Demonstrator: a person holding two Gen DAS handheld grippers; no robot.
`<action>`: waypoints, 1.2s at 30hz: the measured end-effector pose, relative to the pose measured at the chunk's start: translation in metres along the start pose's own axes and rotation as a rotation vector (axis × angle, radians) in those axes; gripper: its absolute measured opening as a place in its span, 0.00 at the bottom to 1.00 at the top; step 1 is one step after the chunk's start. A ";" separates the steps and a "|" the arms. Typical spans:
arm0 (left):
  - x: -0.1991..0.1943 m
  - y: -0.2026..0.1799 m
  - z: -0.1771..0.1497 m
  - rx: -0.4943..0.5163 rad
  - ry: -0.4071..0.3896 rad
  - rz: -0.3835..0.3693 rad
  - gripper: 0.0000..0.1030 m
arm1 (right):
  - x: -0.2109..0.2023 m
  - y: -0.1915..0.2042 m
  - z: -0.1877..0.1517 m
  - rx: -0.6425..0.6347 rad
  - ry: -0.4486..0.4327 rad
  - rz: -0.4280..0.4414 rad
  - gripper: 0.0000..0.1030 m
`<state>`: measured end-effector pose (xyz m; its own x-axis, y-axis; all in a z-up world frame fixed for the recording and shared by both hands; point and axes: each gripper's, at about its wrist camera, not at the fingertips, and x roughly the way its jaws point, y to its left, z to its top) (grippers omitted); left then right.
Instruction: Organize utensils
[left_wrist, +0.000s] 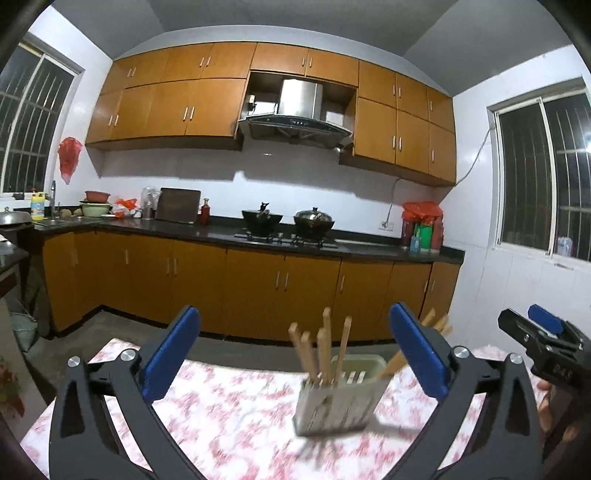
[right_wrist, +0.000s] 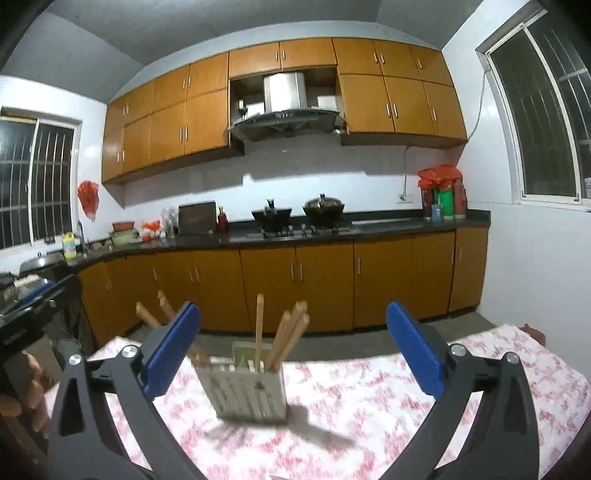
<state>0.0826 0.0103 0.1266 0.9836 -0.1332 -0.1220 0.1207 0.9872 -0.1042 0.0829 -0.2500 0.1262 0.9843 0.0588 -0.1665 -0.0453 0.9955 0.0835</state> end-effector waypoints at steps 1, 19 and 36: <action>-0.007 0.001 -0.007 0.012 0.010 0.014 0.98 | -0.004 0.002 -0.007 -0.010 0.018 -0.011 0.96; -0.056 -0.002 -0.092 0.111 0.149 0.109 0.98 | -0.052 0.029 -0.102 -0.104 0.121 -0.102 0.96; -0.060 -0.007 -0.129 0.109 0.246 0.115 0.98 | -0.052 0.022 -0.141 -0.056 0.219 -0.091 0.96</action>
<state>0.0049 -0.0001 0.0074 0.9312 -0.0240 -0.3637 0.0370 0.9989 0.0288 0.0067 -0.2205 -0.0013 0.9247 -0.0224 -0.3800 0.0262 0.9996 0.0049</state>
